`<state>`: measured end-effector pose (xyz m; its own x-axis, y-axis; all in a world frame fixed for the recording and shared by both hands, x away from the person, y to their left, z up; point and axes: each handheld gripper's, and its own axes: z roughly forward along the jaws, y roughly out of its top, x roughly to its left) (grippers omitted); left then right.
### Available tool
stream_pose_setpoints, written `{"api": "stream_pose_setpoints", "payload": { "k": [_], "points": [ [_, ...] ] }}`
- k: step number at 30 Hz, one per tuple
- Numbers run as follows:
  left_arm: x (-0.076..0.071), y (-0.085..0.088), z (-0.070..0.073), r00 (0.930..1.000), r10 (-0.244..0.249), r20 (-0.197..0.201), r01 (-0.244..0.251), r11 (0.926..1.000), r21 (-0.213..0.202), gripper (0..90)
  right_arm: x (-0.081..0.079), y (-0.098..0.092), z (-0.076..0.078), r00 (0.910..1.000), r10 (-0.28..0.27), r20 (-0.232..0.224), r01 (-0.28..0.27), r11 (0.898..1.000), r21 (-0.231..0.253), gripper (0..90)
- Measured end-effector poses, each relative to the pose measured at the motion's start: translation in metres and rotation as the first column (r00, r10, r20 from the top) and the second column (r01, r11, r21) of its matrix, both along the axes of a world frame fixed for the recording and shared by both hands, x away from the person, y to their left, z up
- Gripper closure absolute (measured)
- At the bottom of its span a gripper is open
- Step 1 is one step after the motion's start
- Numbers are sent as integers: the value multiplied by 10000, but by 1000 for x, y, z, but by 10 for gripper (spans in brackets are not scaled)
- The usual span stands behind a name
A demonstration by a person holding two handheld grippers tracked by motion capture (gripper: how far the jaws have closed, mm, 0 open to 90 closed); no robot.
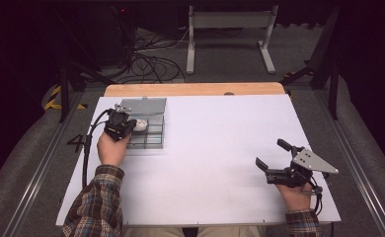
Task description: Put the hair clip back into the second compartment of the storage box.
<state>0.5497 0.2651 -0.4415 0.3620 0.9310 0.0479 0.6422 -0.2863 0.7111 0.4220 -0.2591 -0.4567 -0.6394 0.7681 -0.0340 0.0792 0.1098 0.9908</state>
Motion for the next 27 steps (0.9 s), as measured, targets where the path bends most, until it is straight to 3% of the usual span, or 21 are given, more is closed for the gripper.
{"api": "stream_pose_setpoints", "payload": {
  "k": [6, 12, 20, 27],
  "points": [
    [2, 0, -1, 10000, 59, 3, -59, 10000, 18, 897, 0, -1, 0, 10000, -37, 16, 37, 10000, -24, 3],
    [5, -1, -7, 9993, 80, -352, -80, 10000, -6, 898, 0, 0, 0, 10000, -35, 10, 35, 10000, -44, 3],
    [6, -1, -7, 9993, 111, -355, -110, 9999, 32, 898, 0, 0, 0, 10000, -20, 12, 20, 10000, -36, 2],
    [3, 4, -2, 9997, 0, -228, -12, 9986, -530, 897, 0, 0, 0, 10000, -30, 16, 30, 10000, -15, 3]
  ]
}}
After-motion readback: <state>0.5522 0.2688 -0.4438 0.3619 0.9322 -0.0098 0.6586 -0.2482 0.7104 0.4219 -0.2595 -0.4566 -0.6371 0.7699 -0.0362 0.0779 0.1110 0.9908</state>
